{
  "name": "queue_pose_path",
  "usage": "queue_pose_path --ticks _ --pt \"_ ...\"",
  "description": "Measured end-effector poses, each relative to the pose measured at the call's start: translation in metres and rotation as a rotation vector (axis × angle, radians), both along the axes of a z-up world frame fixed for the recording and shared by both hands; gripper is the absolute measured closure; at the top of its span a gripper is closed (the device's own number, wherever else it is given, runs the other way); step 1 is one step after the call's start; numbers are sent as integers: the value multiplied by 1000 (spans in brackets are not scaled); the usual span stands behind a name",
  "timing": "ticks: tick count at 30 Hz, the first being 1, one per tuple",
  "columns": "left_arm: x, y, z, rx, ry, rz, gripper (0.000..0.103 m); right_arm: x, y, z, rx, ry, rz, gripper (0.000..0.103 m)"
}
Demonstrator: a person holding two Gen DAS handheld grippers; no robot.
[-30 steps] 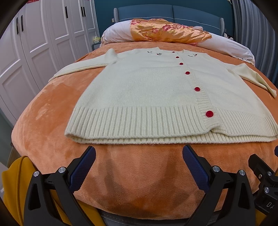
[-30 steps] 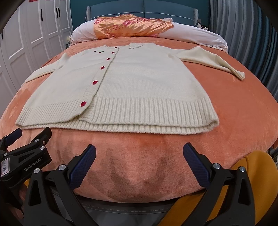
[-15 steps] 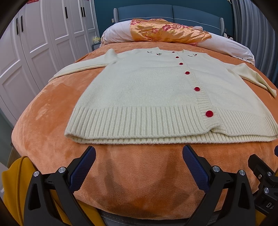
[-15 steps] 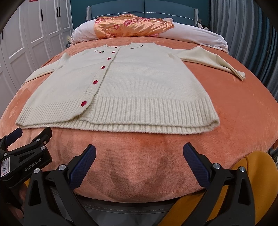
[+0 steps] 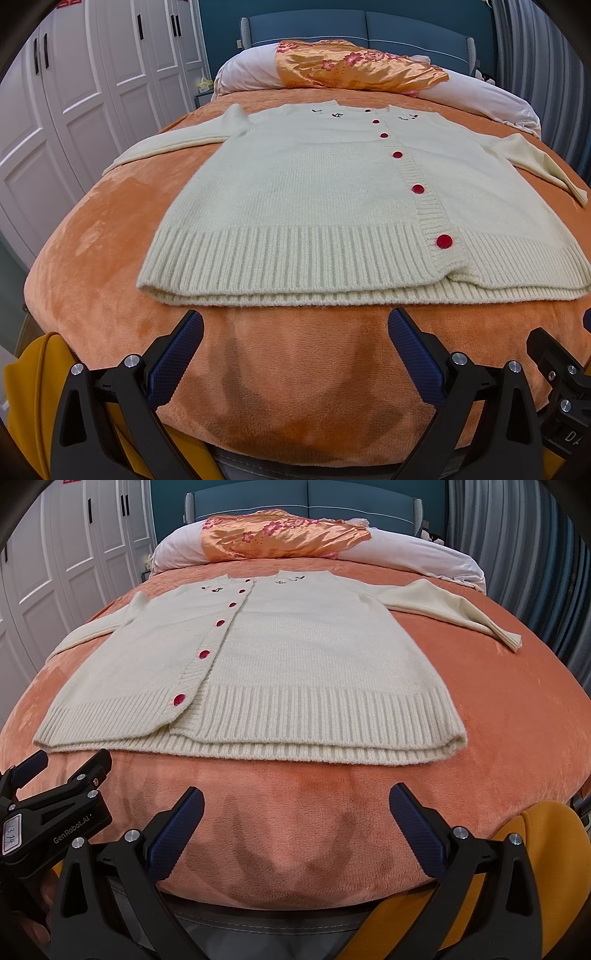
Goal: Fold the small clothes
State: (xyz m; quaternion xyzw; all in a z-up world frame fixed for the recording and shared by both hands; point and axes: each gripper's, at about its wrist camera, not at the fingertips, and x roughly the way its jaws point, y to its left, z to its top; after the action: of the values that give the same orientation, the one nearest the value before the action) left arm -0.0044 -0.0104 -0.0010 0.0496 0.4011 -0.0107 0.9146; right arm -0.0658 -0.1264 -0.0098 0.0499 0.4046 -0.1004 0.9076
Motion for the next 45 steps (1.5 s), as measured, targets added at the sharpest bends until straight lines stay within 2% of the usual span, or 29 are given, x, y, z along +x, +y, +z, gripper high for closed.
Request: queue_pose_path --ticks 20,26,30,37,39,41,45 --pt "-1 -3 0 5 -3 -3 5 0 0 1 7 -2 3 5" --pt "7 3 15 -14 -15 8 5 11 -26 16 36 -38 -23 5" --pt "22 10 31 -53 -19 -13 5 27 -87 33 -2 -90 -101 5" --pt "58 9 57 -66 -59 5 5 74 -258 41 -128 -108 -324 6" --pt "69 5 61 -59 -65 8 5 91 -299 40 -187 -99 -354 12" --pt "80 0 64 -47 -67 12 5 114 -337 36 -268 -49 -369 28" --pt "105 -12 62 -36 -43 22 5 157 -393 24 -365 22 -354 29"
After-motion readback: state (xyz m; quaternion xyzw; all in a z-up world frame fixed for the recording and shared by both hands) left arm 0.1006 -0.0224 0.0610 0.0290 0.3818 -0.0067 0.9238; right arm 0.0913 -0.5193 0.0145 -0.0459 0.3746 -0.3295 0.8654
